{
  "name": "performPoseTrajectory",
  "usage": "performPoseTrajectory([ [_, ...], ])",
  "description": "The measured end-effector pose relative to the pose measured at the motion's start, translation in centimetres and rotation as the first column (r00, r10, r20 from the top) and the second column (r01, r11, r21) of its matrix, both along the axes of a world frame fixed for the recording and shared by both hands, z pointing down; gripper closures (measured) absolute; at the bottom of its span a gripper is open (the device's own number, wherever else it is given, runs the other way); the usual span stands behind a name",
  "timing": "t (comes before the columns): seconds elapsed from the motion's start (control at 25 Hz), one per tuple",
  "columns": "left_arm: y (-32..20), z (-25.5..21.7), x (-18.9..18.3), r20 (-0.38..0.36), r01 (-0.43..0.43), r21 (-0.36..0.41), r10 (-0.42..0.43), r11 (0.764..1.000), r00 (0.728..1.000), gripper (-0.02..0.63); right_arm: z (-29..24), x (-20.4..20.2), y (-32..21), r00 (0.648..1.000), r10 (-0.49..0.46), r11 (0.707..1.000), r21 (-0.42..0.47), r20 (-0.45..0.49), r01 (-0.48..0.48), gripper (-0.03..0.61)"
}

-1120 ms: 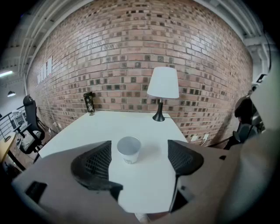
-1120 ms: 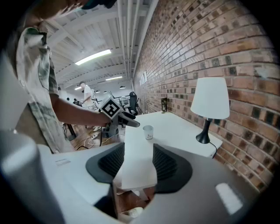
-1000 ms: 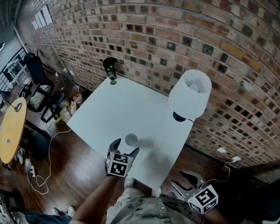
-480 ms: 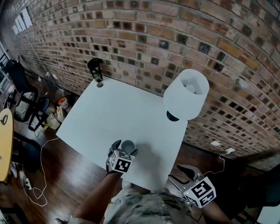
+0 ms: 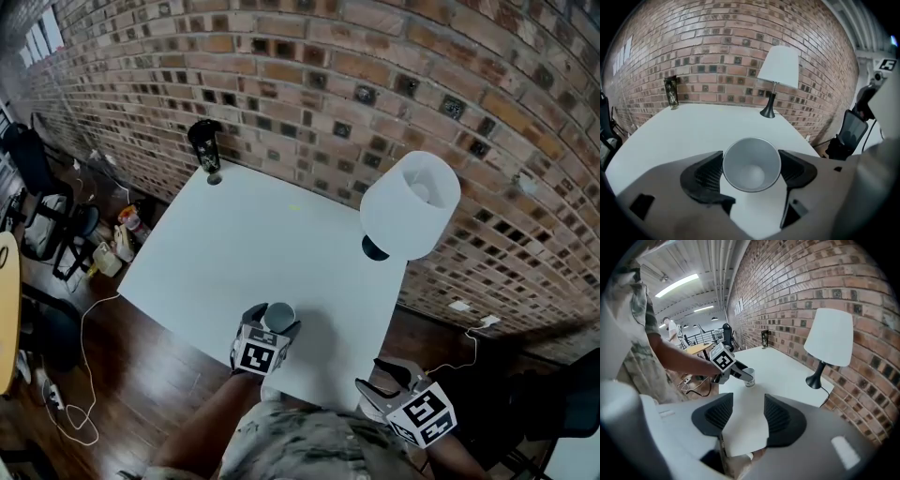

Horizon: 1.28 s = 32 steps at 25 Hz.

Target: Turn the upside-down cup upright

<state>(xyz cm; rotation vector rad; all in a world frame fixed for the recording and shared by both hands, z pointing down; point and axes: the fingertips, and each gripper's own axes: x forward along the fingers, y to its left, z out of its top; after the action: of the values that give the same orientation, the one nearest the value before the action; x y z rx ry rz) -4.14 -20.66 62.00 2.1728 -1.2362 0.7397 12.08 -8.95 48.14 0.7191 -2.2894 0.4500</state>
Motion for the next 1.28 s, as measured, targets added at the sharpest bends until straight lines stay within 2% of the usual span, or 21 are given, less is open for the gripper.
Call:
performPoseTrajectory([
  [0.16,-0.3,0.0,-1.6,-0.129,0.048,-0.048,-0.054,0.998,0.99,0.235,0.0,-1.1,-0.2,1.0,0.008,1.0,-0.001,-0.002,-0.008,0.373],
  [0.32,-0.4,0.2,-3.5,-0.234,0.075,-0.096,-0.096,0.993,0.967,0.233,0.0,-2.2,-0.3,1.0,0.015,1.0,-0.003,-0.007,-0.015,0.373],
  [0.48,-0.7,0.5,-5.2,-0.292,0.079,-0.122,-0.112,0.989,0.95,0.232,0.4,-3.3,-0.3,1.0,0.021,1.0,-0.012,-0.014,-0.021,0.373],
  [0.68,-0.9,1.3,-7.4,-0.301,0.089,-0.139,-0.128,0.986,0.945,0.233,0.7,-4.7,-0.3,1.0,0.026,0.999,-0.022,-0.017,-0.026,0.373],
  [0.88,-1.0,2.3,-8.6,-0.216,0.056,-0.117,-0.08,0.992,0.973,0.233,0.8,-5.8,-0.3,0.999,0.035,0.999,-0.027,-0.021,-0.035,0.373],
  [1.0,-1.0,3.0,-9.0,-0.187,0.035,-0.118,-0.057,0.992,0.981,0.235,0.8,-6.3,-0.3,0.999,0.04,0.999,-0.027,-0.026,-0.04,0.373],
  [1.28,-1.2,3.2,-9.3,-0.196,0.018,-0.114,-0.04,0.993,0.98,0.233,0.9,-7.0,0.0,0.998,0.056,0.998,-0.029,-0.037,-0.057,0.373],
])
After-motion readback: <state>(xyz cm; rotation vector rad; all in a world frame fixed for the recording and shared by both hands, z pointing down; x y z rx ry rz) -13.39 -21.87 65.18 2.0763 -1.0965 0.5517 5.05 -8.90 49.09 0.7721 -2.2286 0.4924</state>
